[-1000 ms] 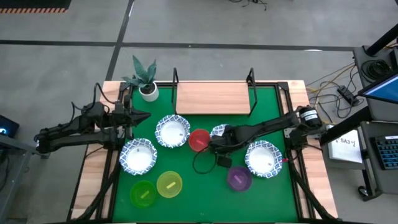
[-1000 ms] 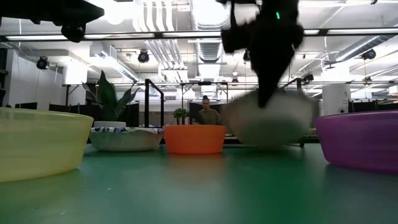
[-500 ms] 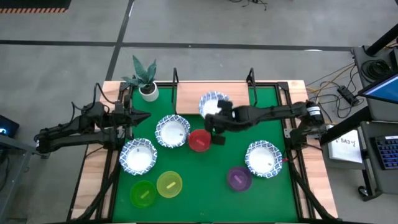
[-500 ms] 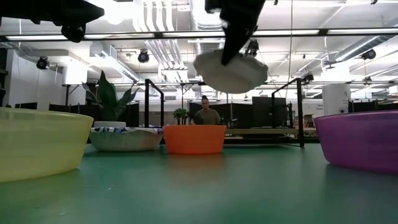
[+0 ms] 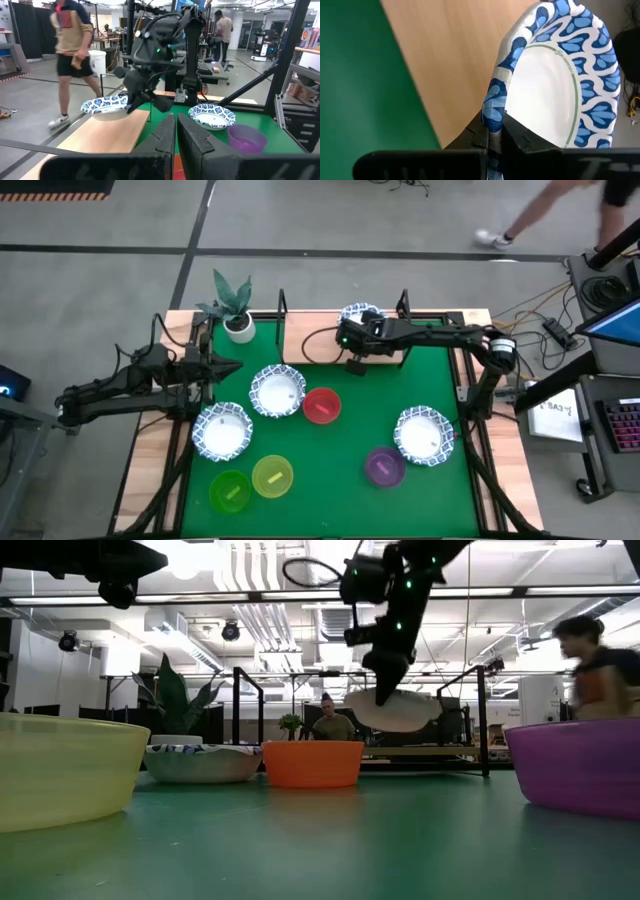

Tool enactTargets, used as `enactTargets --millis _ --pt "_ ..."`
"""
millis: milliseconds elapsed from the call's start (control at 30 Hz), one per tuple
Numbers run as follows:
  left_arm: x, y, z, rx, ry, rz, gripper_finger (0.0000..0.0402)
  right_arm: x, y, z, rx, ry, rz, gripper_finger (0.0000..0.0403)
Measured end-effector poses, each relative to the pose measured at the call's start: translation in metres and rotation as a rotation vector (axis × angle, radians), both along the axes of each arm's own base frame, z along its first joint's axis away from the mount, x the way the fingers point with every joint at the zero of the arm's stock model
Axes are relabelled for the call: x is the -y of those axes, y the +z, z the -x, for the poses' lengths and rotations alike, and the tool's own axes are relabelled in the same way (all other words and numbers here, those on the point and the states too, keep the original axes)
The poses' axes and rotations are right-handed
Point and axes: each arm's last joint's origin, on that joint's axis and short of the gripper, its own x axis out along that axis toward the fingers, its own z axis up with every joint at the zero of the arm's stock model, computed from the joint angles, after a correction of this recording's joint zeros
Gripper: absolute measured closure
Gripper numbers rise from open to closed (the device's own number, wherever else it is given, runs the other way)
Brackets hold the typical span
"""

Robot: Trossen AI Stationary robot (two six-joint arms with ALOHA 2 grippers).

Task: Place and stack bowls onto a shelf
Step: Put the white patterned bowl on the shelf, then put the orange bowl on the shelf

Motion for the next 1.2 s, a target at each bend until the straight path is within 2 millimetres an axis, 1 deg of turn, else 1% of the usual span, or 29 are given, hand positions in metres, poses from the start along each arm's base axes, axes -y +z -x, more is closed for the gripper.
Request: enactTargets --millis 167,267,367,500,633,767,867,1033,1133,1200 --pt "0.0 0.0 0.0 0.0 0.0 0.001 0.0402 0.007 -0.012 0.004 -0.001 -0.019 0.0 0.0391" --pt "0.0 0.0 0.0 0.0 0.0 0.001 0.0402 0.006 -0.016 0.005 -0.01 -0.015 -0.003 0.0378" --pt "0.0 0.0 0.0 0.0 0.0 0.001 0.0402 0.006 -0.02 0.007 -0.013 -0.024 -0.009 0.0352" --pt "0.0 0.0 0.0 0.0 0.0 0.001 0.0402 0.006 -0.024 0.008 -0.019 -0.032 -0.012 0.0306" --pt "0.0 0.0 0.0 0.0 0.0 0.001 0.0402 0.005 -0.022 0.01 -0.014 -0.043 -0.017 0.0259" --pt "0.0 0.0 0.0 0.0 0.0 0.005 0.0402 -0.001 -0.012 0.016 -0.032 -0.066 -0.056 0.0222" --pt "0.0 0.0 0.0 0.003 0.0 0.028 0.0402 -0.008 -0.003 0.022 -0.04 -0.075 -0.108 0.0204" --pt "0.0 0.0 -0.002 0.016 0.001 0.108 0.0402 -0.023 0.01 0.031 0.048 -0.063 -0.199 0.0198" --pt "-0.001 -0.001 -0.005 0.017 0.001 0.185 0.0402 -0.038 0.01 0.041 0.071 -0.027 -0.199 0.0197" --pt "-0.001 -0.003 -0.008 0.004 0.0 0.232 0.0402 -0.051 0.01 0.047 0.134 0.02 -0.191 0.0197"
